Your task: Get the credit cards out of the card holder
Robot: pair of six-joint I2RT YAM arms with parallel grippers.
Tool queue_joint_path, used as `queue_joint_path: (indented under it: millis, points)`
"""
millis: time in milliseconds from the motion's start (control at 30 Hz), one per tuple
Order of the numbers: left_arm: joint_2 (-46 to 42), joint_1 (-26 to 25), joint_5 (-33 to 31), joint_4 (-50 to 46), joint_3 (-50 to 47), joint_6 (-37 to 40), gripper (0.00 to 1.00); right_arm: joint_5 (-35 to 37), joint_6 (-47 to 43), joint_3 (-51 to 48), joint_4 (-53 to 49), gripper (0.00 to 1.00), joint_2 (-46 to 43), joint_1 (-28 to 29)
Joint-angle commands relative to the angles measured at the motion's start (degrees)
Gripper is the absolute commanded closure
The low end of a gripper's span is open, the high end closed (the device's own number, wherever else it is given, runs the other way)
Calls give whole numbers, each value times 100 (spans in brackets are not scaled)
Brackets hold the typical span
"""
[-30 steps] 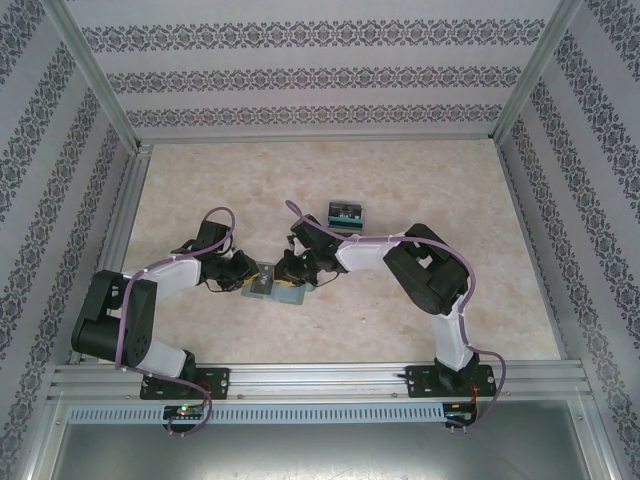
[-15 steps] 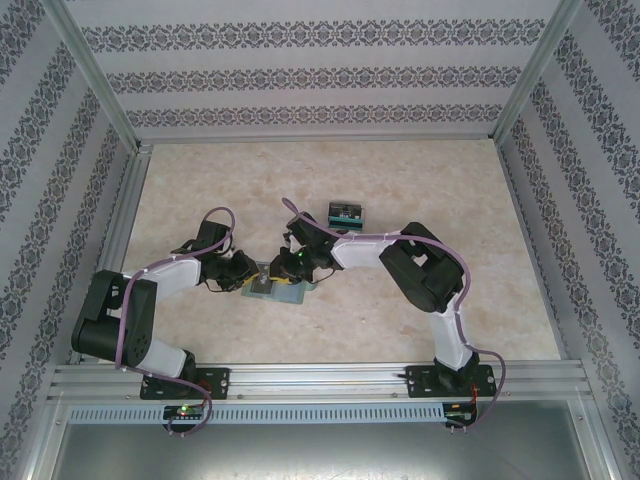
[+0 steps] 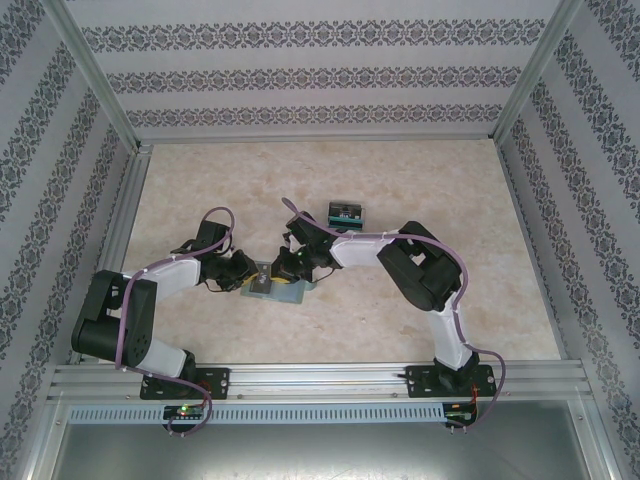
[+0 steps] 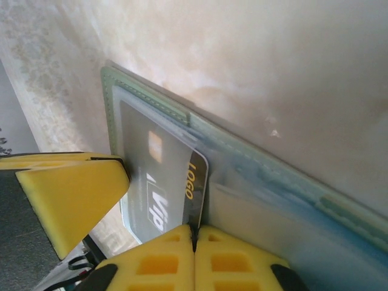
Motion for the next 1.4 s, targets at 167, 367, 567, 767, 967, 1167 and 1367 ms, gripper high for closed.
queue_joint_path:
  millis: [167,367,567,767,967,1167,1367]
  points:
    - [-86,42,-277,-625,58,181,55,15,28,-92,172,100,-28,26]
    - [-218,134,-302,-760,174,232,52,124,-3,-359,128,100,-328,-62]
    - [-196,147,-268,-751,180,231,53,170,-23,-617,122,100,-540,-148]
    - [-189,152,-231,-729,187,250,56,165,-117,-810,74,100,-758,-210]
    - [-199,147,-213,-747,227,260,57,223,-290,-1032,-24,100,-1205,-342]
    - [-228,147,-195,-806,328,285,57,233,-588,-1092,-448,100,-1627,-429]
    - [-335,152,-168,-905,467,302,56,278,-1198,-921,-1259,100,-2174,-568]
